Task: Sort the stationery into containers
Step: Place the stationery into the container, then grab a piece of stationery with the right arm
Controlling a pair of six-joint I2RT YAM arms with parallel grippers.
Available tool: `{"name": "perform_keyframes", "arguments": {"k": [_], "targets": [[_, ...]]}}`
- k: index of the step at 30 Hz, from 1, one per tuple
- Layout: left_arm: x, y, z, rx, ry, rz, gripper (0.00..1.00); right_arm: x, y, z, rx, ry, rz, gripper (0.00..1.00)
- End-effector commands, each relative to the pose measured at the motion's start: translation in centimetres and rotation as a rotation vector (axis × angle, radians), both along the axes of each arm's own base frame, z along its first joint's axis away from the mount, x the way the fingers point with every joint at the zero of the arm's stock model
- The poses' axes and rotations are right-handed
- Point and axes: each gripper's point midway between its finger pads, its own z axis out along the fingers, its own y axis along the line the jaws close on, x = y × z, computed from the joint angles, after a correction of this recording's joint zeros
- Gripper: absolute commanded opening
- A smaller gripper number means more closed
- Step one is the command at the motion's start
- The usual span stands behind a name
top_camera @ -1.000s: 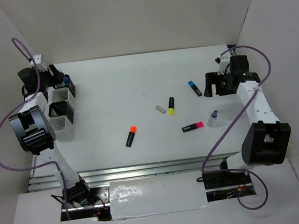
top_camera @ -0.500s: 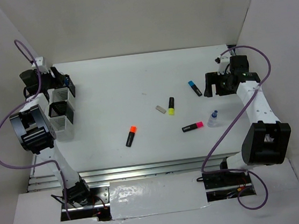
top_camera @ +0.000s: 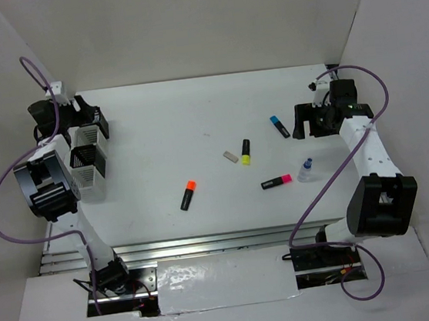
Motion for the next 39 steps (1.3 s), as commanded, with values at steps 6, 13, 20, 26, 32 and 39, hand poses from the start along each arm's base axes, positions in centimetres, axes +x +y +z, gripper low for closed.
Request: {"name": "perform_keyframes", "arguments": {"k": [6, 13, 20, 26, 32, 39], "targets": [[-1.5, -2.1, 14.1, 0.069, -0.248, -0.076, 0.80, 0.2, 0.2, 1.3, -0.012, -0.048, 0.014, 0.92], [-4.8, -9.4, 12.8, 0.151, 0.016, -0.170, 0.75, -0.1, -0.1, 0.4, -0.034, -0.042, 0.014, 0.91], [-10.9, -18.9, 5.8, 0.210, 0.274, -0.382, 0.83, -0.8, -1.1, -1.3, -0.119, -0.004, 0.008, 0.91], [-15.7, -24.6, 2.4, 0.313, 0.299, -0.469, 0.99, -1.4, -2.3, -2.4, -0.181, 0.029, -0.007, 0.89], [-18.3, -26.8, 0.7, 0.270, 0.291, -0.533, 0.99, -3.6, -0.3, -2.6, -0.142, 0.021, 0.119, 0.90], [-19.9, -28.1, -0.4, 0.231, 0.284, -0.608, 0.99, -6.1, 0.3, -3.1, -0.139, 0.022, 0.172, 0.92]]}}
